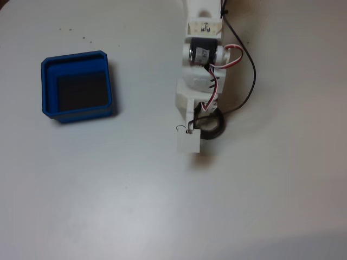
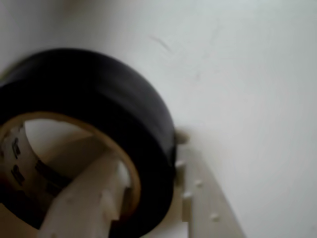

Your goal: Pick the black tape roll and drop it in the blue box

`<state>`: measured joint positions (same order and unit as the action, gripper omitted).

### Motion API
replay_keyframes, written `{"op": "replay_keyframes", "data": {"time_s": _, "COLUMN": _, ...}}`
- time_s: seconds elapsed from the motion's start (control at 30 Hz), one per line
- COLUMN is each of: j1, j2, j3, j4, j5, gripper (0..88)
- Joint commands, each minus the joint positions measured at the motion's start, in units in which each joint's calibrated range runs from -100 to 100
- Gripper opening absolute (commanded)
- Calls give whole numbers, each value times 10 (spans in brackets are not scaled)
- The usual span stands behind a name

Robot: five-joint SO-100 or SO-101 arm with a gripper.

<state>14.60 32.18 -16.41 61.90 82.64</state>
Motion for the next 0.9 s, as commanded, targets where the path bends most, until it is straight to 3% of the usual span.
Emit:
{"op": "replay_keyframes", "data": {"time_s": 0.0, "j1": 2, "j2": -67, "j3": -25, "j4": 11, "j5": -2, "gripper": 12}}
{"op": "replay_keyframes", "data": {"time_s": 0.3, "j1": 10, "j2": -130, "j3": -28, "j4": 42, "j5": -2, "gripper": 12}}
{"op": "replay_keyframes", "data": {"time_s": 0.63, "j1": 77, "j2": -208, "j3": -30, "j4": 42, "j5": -2, "gripper": 12}}
{"op": "replay_keyframes", "data": {"time_s": 0.87, "j1": 128, "j2": -209, "j3": -31, "j4": 34, "j5": -45, "gripper": 12}}
